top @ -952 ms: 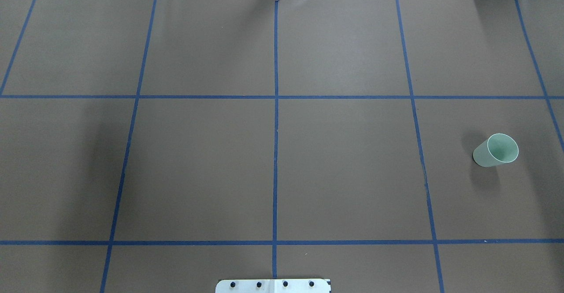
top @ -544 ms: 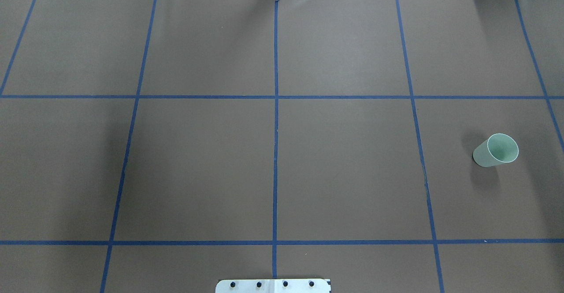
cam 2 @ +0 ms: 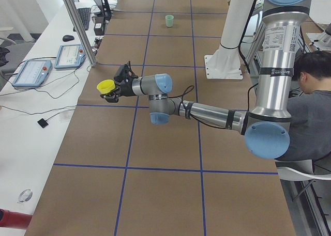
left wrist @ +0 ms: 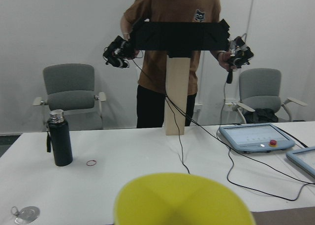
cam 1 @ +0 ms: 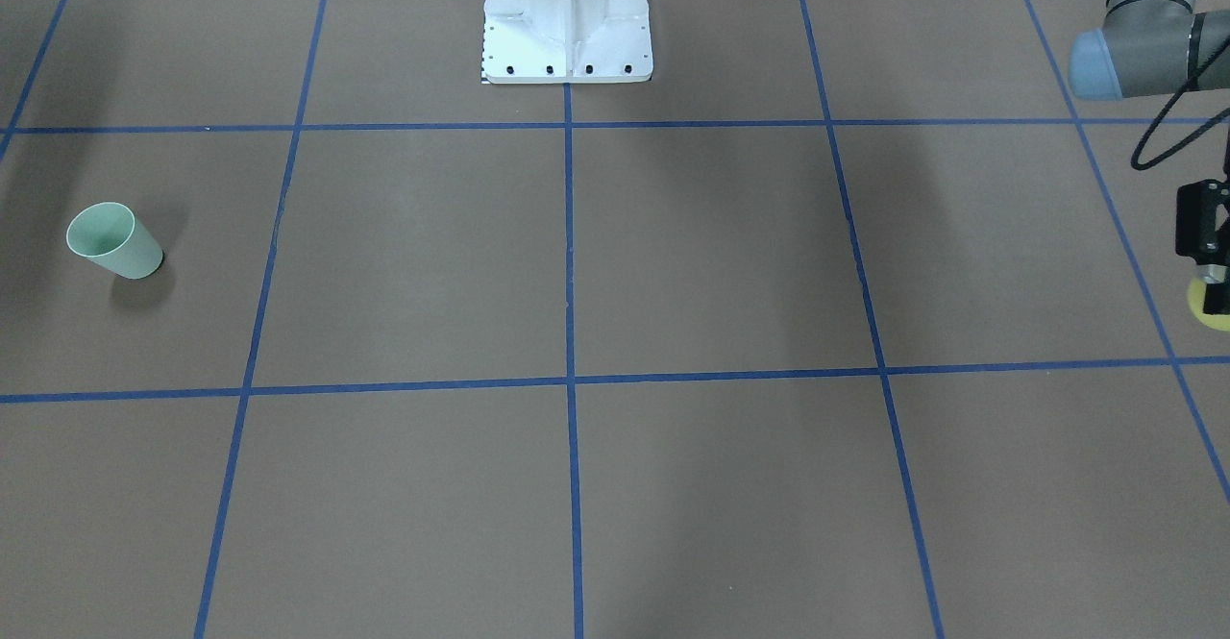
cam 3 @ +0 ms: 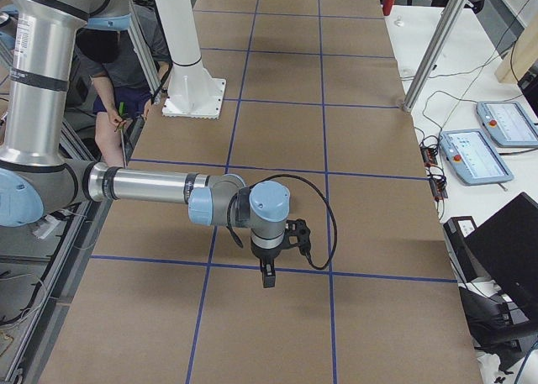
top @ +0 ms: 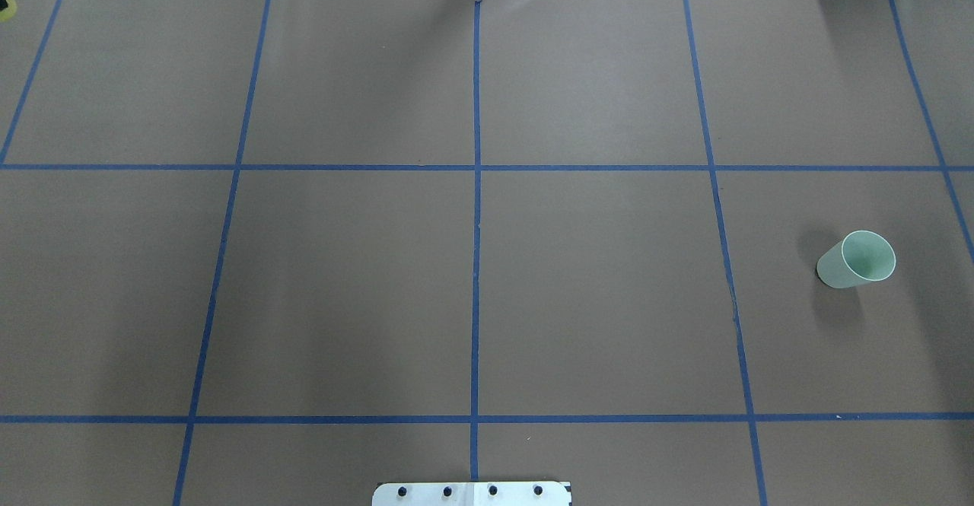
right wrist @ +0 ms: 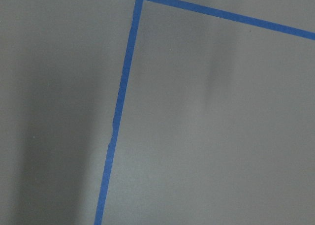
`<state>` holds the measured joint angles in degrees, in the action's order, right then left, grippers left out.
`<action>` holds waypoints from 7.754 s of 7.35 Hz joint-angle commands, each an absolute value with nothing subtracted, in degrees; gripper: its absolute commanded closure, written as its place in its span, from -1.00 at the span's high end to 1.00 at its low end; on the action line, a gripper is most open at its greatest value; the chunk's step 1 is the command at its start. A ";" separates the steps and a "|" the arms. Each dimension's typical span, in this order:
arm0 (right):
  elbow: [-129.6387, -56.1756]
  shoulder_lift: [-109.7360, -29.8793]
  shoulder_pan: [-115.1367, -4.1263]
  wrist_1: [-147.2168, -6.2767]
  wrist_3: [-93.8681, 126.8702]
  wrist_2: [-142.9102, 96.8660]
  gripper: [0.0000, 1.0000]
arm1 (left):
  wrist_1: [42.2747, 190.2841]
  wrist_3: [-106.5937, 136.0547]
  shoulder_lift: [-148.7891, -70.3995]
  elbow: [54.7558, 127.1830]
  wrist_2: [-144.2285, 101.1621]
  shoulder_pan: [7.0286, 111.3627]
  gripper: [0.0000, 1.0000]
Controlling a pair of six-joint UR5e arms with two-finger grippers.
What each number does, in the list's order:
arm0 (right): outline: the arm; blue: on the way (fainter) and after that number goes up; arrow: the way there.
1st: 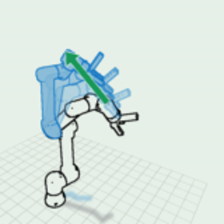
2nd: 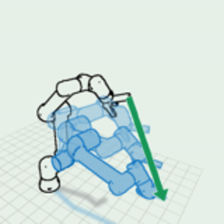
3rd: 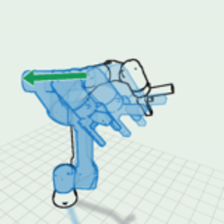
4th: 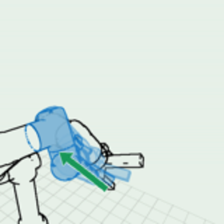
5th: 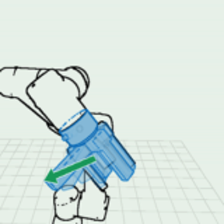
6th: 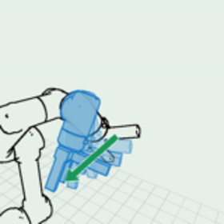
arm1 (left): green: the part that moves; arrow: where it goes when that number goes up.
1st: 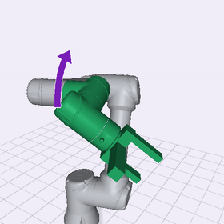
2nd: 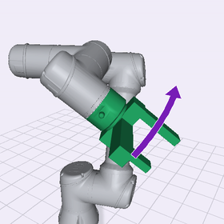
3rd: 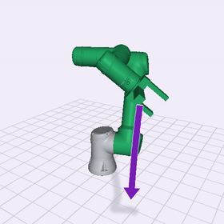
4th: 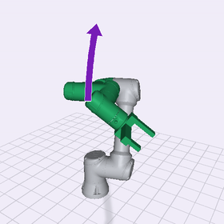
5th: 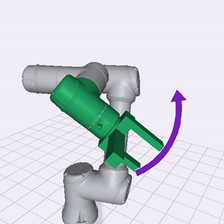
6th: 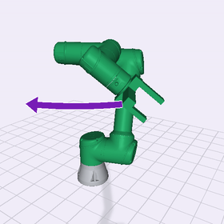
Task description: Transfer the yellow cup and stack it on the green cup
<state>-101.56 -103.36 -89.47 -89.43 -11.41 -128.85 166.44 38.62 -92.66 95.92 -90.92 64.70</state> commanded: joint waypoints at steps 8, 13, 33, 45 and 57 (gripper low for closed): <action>-101.52 -103.45 -89.47 -77.18 -11.16 -134.25 1.00 | 179.46 28.56 -101.05 96.59 -122.06 50.31 -1.00; -103.53 -101.88 -89.56 -75.41 -6.98 -148.94 1.00 | 179.30 20.57 -112.12 95.55 -121.91 34.47 -1.00; -114.36 -48.97 -31.64 -91.32 79.98 -118.21 0.98 | 178.68 20.83 -116.10 90.88 -115.75 32.61 -1.00; -113.12 -47.20 -31.73 -91.58 80.07 -118.74 0.85 | 185.71 20.30 -115.22 91.05 -115.84 32.52 -1.00; -110.39 -44.65 -31.73 -91.67 79.80 -118.74 -1.00 | 185.71 20.13 -115.14 90.62 -115.84 31.64 -0.85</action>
<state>-110.39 -44.54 -31.73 -91.72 79.85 -118.77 185.72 20.13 -115.12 90.65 -115.84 31.75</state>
